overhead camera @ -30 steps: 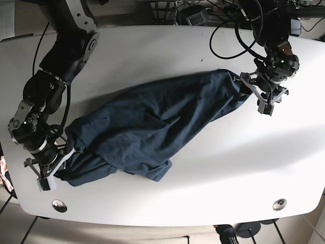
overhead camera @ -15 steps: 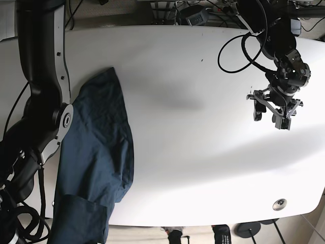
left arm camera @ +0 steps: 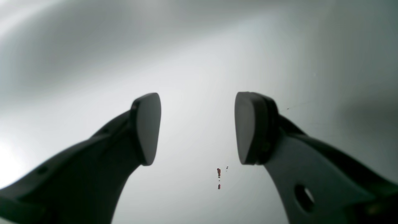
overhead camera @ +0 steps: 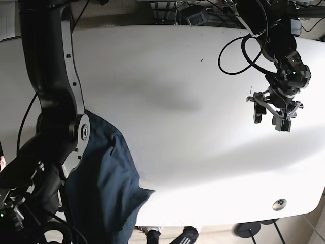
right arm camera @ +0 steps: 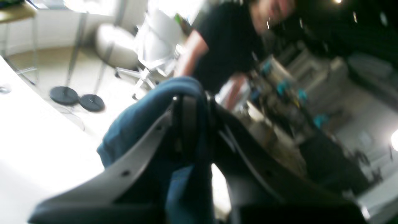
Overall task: Fold the T-shirt properly
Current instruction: 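Release the left gripper and pull the shirt with the right gripper, then grasp the shirt's other edge with the left gripper and stretch it out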
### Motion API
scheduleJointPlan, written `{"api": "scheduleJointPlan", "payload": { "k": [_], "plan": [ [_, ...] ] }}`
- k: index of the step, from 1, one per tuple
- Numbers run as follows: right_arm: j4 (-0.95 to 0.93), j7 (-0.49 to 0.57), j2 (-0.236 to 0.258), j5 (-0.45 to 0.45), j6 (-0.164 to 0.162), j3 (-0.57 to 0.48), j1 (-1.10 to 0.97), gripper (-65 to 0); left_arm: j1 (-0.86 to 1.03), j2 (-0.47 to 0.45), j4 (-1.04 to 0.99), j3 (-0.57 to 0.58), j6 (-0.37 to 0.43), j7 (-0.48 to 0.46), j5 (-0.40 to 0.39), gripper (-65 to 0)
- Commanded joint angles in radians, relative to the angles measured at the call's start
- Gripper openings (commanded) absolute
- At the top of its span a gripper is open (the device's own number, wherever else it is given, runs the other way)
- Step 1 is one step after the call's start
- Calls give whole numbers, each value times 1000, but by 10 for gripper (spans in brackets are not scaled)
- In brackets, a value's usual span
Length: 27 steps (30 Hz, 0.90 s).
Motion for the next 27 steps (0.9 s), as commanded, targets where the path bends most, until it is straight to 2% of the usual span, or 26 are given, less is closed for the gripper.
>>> {"api": "scheduleJointPlan", "payload": {
  "k": [1,4,8,9,11,13,16,21,24,26,27],
  "plan": [
    [4,15,-37,-2,-2,-10,29,-629,-15,-10,20,1,2,-18,-14,-308],
    [3,15,-80,-5,-2,-10,29,-629,-14,-10,20,-2,2,-18,-14,-308],
    [6,14,-98,-53,-2,-12,29,-629,-11,-10,20,-3,2,-18,-14,-308],
    [12,14,-92,-53,-2,-7,29,-629,-9,-10,20,-3,2,-18,-14,-308],
    [49,14,-48,-50,-2,-6,29,-629,-9,-10,21,0,2,-18,-14,-301],
    [118,14,-9,-50,-2,-6,-60,-629,-9,-10,16,12,2,-18,-14,-299],
    [187,14,29,-48,-2,-6,-169,-629,-8,-16,4,136,2,-23,-11,-297],
    [239,15,26,-48,-2,-3,-298,-629,-11,-42,-54,333,4,-26,-10,-297],
    [253,17,26,-48,-2,-3,-336,-629,-14,-42,-83,375,7,-36,-10,-297],
    [257,17,25,-48,-2,-1,-346,-629,-15,-37,-86,395,62,-101,-8,-287],
    [257,17,25,-48,-2,-1,-350,-629,-15,-37,-86,412,99,-125,-10,-262]
  ]
}}
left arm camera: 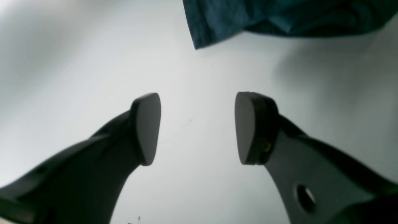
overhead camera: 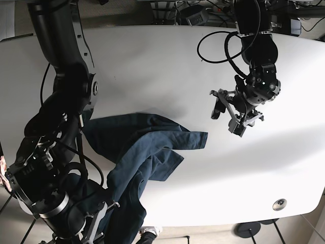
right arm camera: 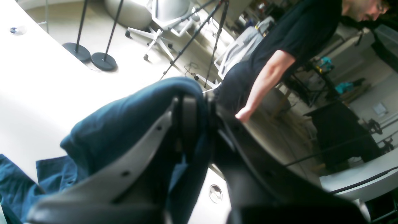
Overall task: Fold the T-shirt properly
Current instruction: 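Grasp the shirt's other edge with the left gripper and stretch it out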
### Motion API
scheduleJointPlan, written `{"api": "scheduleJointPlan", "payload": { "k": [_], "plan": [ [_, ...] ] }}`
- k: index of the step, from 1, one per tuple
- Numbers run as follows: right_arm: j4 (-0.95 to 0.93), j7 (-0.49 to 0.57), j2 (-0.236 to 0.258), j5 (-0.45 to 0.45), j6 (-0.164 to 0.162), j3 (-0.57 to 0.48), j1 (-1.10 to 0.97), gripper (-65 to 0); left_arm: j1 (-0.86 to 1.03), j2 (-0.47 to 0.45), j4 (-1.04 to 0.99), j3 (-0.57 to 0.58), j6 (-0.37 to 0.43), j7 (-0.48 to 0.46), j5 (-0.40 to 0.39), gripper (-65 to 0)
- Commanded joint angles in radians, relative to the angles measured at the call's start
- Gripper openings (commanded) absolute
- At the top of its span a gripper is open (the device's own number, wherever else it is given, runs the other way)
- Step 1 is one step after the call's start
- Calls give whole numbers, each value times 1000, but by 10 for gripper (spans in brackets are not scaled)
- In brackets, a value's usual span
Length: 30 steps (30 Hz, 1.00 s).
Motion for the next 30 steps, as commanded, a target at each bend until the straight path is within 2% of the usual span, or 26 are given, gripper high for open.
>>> {"api": "scheduleJointPlan", "payload": {
  "k": [1,4,7,18,21,24,25,27,28,30],
  "plan": [
    [16,35,2,9,-2,1,31,-629,-21,-5,16,23,68,-62,-13,-228],
    [16,35,0,9,-2,1,27,-629,-62,38,-19,34,186,-97,-12,-129],
    [16,35,-3,9,-2,1,25,-629,-128,51,-124,37,249,-103,-15,-118],
    [16,35,-1,9,-2,4,25,-629,-329,126,-520,37,250,-106,-18,-118],
    [14,35,-3,9,-2,52,25,-629,-352,132,-596,38,249,-106,-18,-118],
    [13,35,-3,9,-2,61,27,-629,-357,153,-655,38,183,-106,-17,-122],
    [13,35,-1,9,-2,61,25,-629,-357,153,-667,38,151,-105,-13,-146],
    [13,35,-1,9,-2,61,24,-629,-357,155,-688,38,132,-105,-12,-282],
    [13,35,3,9,-2,61,24,-629,-357,155,-690,38,132,-105,-12,-432],
    [11,37,6,7,-2,61,24,-629,-357,152,-684,38,132,-105,-13,-604]
  ]
}}
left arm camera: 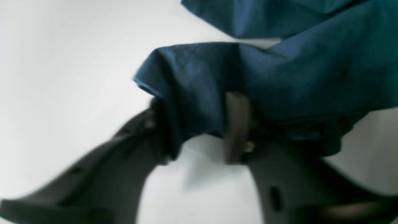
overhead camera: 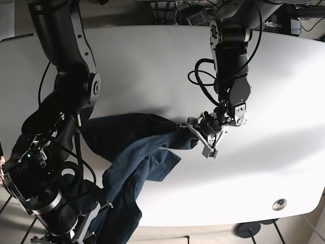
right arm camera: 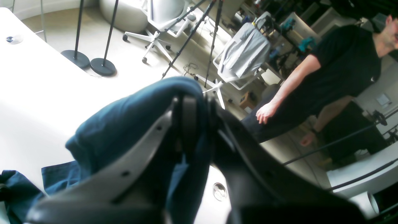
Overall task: Fold the T-shirt properly
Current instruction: 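Grasp the shirt's other edge with the left gripper and stretch it out, then lift the shirt edge with both grippers and lay it flat across the table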
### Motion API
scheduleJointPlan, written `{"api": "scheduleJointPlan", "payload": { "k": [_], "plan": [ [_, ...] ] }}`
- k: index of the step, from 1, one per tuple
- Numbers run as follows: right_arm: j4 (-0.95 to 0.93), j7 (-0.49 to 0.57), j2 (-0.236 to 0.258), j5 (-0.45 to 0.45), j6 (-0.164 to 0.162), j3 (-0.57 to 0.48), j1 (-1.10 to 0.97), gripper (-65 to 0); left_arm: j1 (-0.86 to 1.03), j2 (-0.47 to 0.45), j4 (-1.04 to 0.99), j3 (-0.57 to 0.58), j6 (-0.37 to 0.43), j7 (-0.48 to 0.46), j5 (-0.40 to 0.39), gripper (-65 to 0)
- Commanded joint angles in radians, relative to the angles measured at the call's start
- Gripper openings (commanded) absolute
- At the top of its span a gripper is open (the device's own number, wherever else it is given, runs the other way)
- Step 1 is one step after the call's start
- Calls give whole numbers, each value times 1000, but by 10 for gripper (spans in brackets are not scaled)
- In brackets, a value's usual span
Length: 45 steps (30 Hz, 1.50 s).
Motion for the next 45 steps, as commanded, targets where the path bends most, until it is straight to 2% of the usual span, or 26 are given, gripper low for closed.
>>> {"api": "scheduleJointPlan", "payload": {
  "k": [1,4,8,10,11,13,16,18,20,21,23,26,29,31,33,37,40,41,45],
  "plan": [
    [9,31,6,1,-2,1,40,-629,-10,-3,13,2,5,42,16,-642],
    [4,87,6,-5,-2,1,37,-629,-4,-36,152,1,5,56,13,-647],
    [-89,114,23,-7,-2,1,46,-629,-13,-61,383,-4,5,186,13,-647],
    [-161,180,35,-5,-2,1,46,-629,-53,-67,485,-5,5,251,13,-647],
    [-204,219,40,-5,-12,1,53,-629,-70,-76,508,-16,5,271,13,-647],
    [-296,279,60,-4,-27,-2,79,-629,-122,-93,534,-53,5,317,13,-647],
    [-491,367,83,-5,-29,0,165,-629,-250,-124,539,-128,5,377,15,-647],
    [-599,424,99,-5,-30,-2,221,-629,-320,-150,539,-134,5,386,15,-646],
    [-714,472,101,-5,-53,-2,290,-629,-394,-187,538,-137,5,392,16,-646],
    [-786,504,118,-4,-64,-3,346,-629,-446,-210,533,-137,5,392,16,-646],
    [-859,538,124,1,-69,-3,418,-629,-547,-233,495,-137,5,400,16,-646],
    [-858,535,127,4,-69,0,428,-629,-676,-286,488,-139,5,446,15,-646],
    [-809,498,129,4,-69,1,428,-629,-698,-303,522,-143,5,495,13,-646],
    [-741,450,153,7,-69,3,407,-629,-685,-314,584,-174,5,505,13,-646],
    [-622,415,159,7,-69,9,295,-629,-601,-314,625,-196,5,516,15,-646],
    [-375,317,138,7,-64,132,-32,-629,-375,-314,725,-271,2,516,13,-646],
    [-256,312,132,9,-61,198,-282,-629,-184,-314,778,-321,-32,513,12,-646],
    [-220,312,121,35,-61,233,-398,-629,-92,-313,800,-352,-79,513,12,-646],
    [-157,314,116,147,-61,322,-670,-629,134,-279,843,-450,-148,513,13,-646]
  ]
}}
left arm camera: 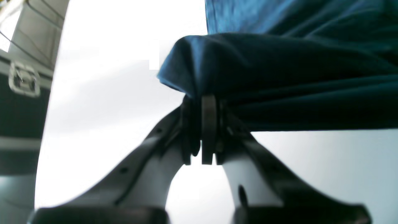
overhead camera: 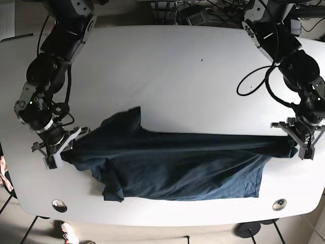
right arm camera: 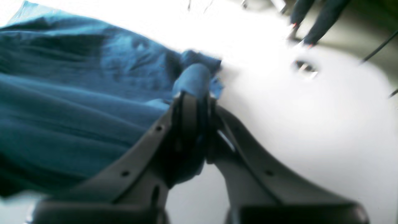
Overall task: Fold the T-shirt properly
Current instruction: 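Lift the shirt edge with both grippers and lay it flat across the table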
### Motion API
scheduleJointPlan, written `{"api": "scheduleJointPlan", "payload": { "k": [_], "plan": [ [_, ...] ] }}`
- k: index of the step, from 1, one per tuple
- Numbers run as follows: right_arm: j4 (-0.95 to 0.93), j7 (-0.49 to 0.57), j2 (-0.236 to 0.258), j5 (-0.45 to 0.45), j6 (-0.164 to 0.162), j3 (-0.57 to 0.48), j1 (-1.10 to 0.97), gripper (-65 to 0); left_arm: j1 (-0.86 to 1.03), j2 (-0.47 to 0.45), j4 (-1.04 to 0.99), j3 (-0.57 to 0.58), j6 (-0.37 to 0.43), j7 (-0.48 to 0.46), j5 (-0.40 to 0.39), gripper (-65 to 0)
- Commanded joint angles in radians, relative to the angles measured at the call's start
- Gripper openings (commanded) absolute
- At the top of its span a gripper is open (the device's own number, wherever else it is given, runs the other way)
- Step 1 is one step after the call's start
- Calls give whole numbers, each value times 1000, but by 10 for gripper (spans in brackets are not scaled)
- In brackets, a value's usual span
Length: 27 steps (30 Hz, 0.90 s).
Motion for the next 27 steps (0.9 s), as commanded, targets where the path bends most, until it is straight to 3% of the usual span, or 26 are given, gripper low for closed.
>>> {"api": "scheduleJointPlan", "payload": {
  "k": [1,4,7,10,15,18,22,27],
  "plan": [
    [28,23,15,47,-9,38,-84,-629,61,1,41,-42,-18,-25,10,-646],
    [20,25,9,115,-12,118,-262,-629,226,30,72,-85,-67,-25,10,-647],
    [0,25,-34,171,-9,209,-369,-629,328,61,78,-132,-110,-25,10,-647],
    [-39,25,-40,202,-9,227,-423,-629,377,66,74,-163,-126,-25,11,-647],
    [-64,25,-43,328,-9,253,-491,-628,410,61,72,-168,-126,-48,14,-647],
    [-56,25,-71,333,-9,262,-501,-628,443,60,71,-168,-126,-101,16,-647],
    [-61,23,-85,343,-7,296,-526,-623,449,60,69,-168,-126,-108,16,-647],
    [3,22,-94,351,50,296,-515,-623,449,60,69,-168,-126,-109,16,-647]
  ]
}}
